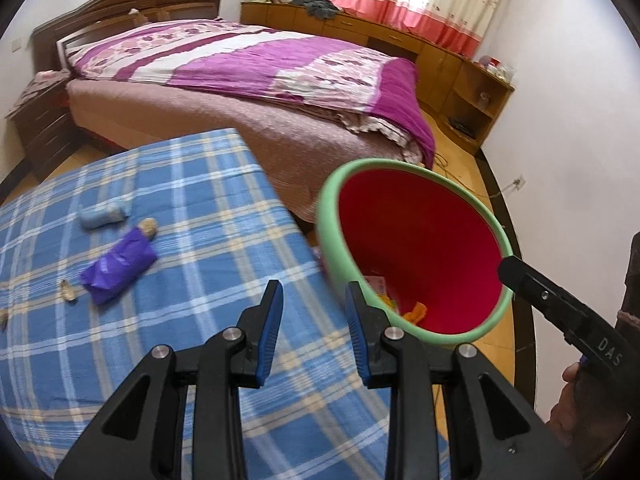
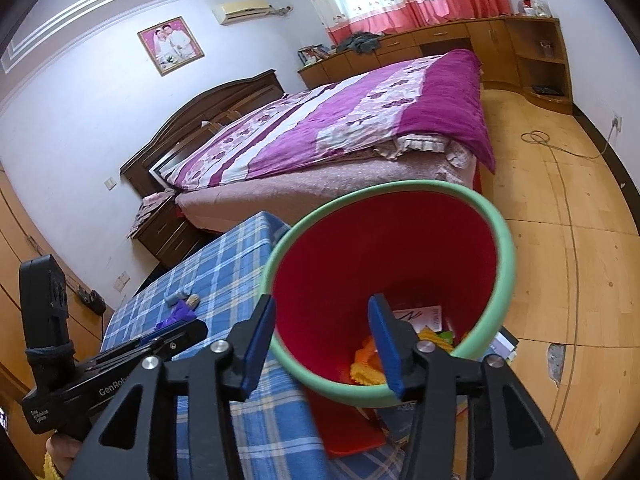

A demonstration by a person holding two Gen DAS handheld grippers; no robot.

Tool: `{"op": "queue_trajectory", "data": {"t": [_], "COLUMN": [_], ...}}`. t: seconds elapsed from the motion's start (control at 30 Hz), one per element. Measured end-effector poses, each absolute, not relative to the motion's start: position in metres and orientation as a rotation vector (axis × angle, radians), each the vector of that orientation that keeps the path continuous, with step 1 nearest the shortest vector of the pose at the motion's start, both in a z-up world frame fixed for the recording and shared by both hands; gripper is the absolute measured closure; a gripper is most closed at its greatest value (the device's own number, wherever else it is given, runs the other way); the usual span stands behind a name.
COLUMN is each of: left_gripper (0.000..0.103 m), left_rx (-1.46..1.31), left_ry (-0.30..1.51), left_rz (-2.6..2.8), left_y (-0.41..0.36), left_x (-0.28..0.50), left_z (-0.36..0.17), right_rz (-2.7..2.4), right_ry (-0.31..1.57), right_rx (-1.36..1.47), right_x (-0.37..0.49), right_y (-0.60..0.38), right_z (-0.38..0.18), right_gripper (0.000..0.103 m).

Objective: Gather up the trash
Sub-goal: 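Move both tools back over the table toward the purple wrapper and blue tube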

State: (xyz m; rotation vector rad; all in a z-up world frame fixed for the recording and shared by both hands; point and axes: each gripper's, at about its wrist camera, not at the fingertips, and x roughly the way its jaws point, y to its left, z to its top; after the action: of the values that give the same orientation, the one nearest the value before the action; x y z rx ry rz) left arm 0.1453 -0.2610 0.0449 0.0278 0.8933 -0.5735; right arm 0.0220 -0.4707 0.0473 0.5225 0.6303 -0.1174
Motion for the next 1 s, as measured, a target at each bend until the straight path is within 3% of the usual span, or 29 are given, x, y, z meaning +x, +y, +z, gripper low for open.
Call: {"op": "queue_trajectory", "data": {"t": [1.0], "left_gripper": [0.071], "left_rx": [-0.032], "left_ry": [0.893], "left_rz": [-0.314], "left_y": [-0.136], "left_x": [0.226], "left_z": [0.02], "right_rz": [0.008], "right_ry": [0.761], "right_rx": [0.435], "right_x": [0.123], "right_y": [-0.371], "right_z": [0.036], "right_gripper": [0.046]}}
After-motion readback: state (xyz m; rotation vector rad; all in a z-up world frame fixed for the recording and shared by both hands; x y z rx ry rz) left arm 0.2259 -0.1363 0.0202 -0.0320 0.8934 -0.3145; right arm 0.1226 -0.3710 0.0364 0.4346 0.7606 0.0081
